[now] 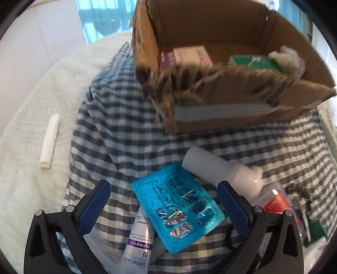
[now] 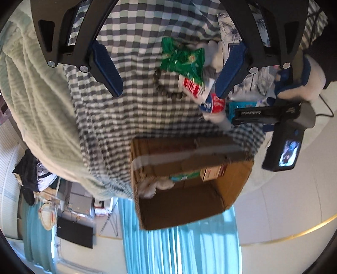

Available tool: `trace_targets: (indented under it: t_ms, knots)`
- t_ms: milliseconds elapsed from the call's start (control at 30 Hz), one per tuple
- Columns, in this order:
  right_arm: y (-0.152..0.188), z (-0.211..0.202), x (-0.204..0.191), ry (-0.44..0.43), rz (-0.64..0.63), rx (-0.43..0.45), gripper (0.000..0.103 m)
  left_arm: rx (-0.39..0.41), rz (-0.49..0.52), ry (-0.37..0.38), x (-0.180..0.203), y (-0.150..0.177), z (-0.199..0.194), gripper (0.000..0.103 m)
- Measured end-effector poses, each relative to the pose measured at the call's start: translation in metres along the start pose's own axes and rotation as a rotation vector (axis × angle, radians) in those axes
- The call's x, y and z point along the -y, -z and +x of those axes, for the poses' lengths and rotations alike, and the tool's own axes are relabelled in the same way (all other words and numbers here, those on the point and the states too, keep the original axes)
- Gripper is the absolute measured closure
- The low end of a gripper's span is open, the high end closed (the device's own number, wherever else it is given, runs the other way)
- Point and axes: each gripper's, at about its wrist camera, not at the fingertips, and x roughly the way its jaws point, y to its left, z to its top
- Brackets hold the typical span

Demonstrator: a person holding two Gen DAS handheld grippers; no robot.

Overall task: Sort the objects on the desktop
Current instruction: 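Move both tools back down toward the remaining items, then grasp the blue blister pack with the left tool while the right grasps the green snack packet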

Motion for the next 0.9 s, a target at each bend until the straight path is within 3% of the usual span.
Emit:
trace_targets:
  t_ms: [267, 333, 367, 433, 567, 600, 633, 667, 700, 767, 900]
  knots:
    - [0.016, 0.037, 0.002, -0.030, 0.024, -0.162, 0.013, -0.074, 0.002, -0.009, 0.001, 0.002, 0.023, 0.002]
    - [0.020, 0.045, 0.002, -0.032, 0.028, -0.205, 0.023, -0.077, 0.000, -0.007, 0.000, 0.003, 0.023, 0.011]
    - [0.022, 0.048, 0.002, -0.035, 0.026, -0.223, 0.026, -0.078, -0.002, 0.002, -0.001, 0.003, 0.023, 0.020]
    - [0.025, 0.052, 0.000, -0.032, 0.016, -0.252, 0.042, -0.073, -0.009, 0.024, -0.002, 0.004, 0.021, 0.034]
    - [0.024, 0.047, -0.003, -0.028, 0.003, -0.241, 0.057, -0.032, -0.005, 0.033, -0.003, 0.006, 0.010, 0.058]
    - [0.024, 0.046, -0.003, -0.030, 0.002, -0.236, 0.066, -0.021, -0.003, 0.033, -0.003, 0.006, 0.007, 0.066]
    - [0.024, 0.046, -0.002, -0.026, 0.003, -0.234, 0.067, -0.011, -0.001, 0.034, -0.003, 0.007, 0.004, 0.068]
    - [0.024, 0.046, -0.003, -0.026, 0.004, -0.232, 0.067, -0.005, 0.002, 0.030, -0.003, 0.008, 0.002, 0.081]
    - [0.024, 0.045, -0.003, -0.027, 0.004, -0.230, 0.068, -0.002, 0.001, 0.036, -0.003, 0.008, 0.001, 0.087]
    - [0.021, 0.043, -0.005, -0.024, 0.001, -0.214, 0.069, 0.005, -0.001, 0.053, -0.005, 0.009, -0.002, 0.093]
    - [0.016, 0.035, -0.004, -0.020, 0.012, -0.165, 0.070, 0.034, -0.003, 0.087, -0.006, 0.013, -0.016, 0.093]
